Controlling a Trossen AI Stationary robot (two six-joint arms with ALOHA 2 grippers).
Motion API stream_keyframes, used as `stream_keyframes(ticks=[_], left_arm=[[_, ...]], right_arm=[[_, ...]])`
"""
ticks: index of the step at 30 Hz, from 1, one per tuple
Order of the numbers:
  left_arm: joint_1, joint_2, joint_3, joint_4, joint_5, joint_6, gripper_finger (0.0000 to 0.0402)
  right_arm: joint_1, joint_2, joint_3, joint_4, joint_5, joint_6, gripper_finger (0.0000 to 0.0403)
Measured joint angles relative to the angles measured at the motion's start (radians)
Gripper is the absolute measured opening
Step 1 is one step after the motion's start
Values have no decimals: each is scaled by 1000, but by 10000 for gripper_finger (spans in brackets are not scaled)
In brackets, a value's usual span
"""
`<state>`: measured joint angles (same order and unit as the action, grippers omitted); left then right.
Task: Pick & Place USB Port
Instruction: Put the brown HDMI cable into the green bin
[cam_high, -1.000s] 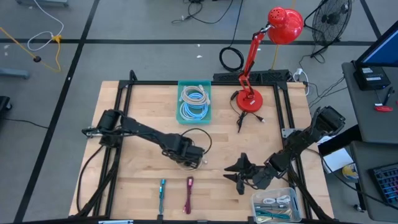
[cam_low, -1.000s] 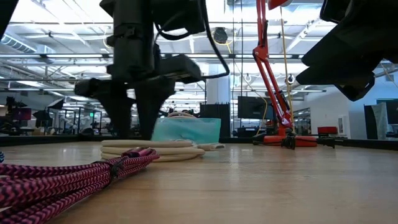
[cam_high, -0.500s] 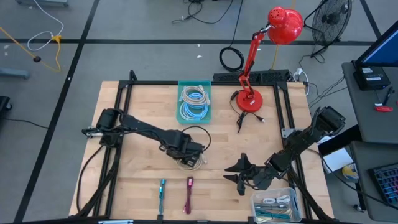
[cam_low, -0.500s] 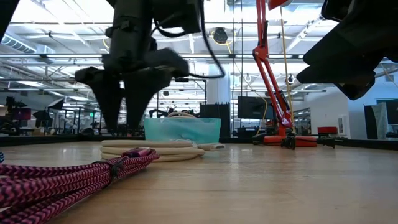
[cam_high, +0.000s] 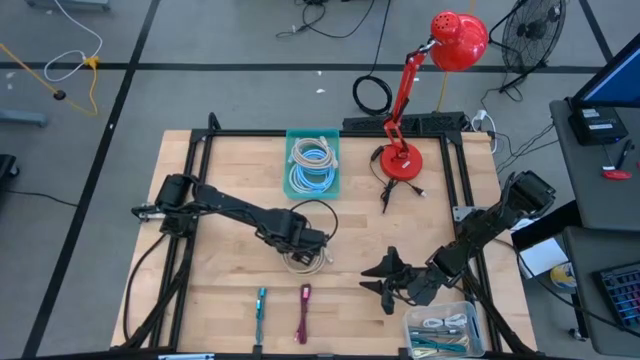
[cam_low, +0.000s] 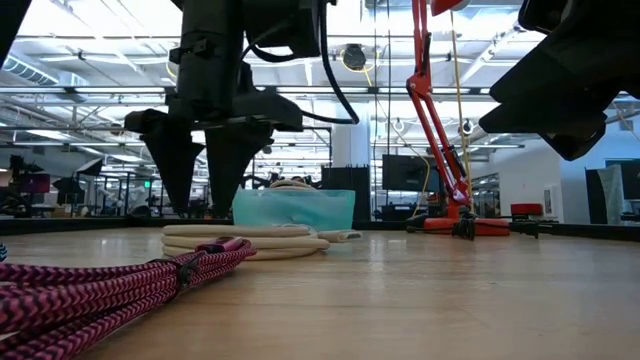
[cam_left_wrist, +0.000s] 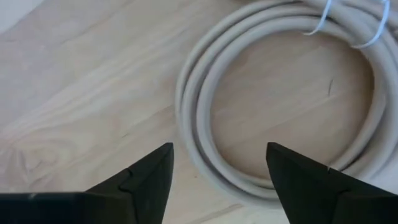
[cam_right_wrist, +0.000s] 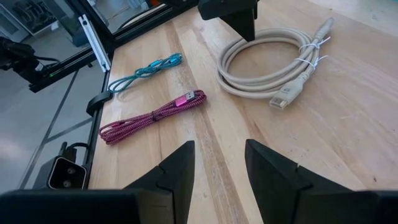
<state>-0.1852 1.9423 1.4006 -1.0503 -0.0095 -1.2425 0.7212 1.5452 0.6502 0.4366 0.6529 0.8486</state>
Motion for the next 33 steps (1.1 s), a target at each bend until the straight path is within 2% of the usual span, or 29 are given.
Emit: stream_keyframes(ticks=[14,21,26,30,33], left_arm=[[1,9,-1,2,-47,-20,262],[1,9,-83,11,-79,-54,262],[1,2,-161,112,-39,-62,262],[0,2,-173,167,-29,-60,260],[0,3,-173,175,-30,-80,236]], right_arm=[[0,0,0,0,-3,0,132],[1,0,0,0,-6,0,132],[1,0,0,0,-7,0,132],[1,0,0,0,-6,0,132],[1,0,0,0,-5,0,132]])
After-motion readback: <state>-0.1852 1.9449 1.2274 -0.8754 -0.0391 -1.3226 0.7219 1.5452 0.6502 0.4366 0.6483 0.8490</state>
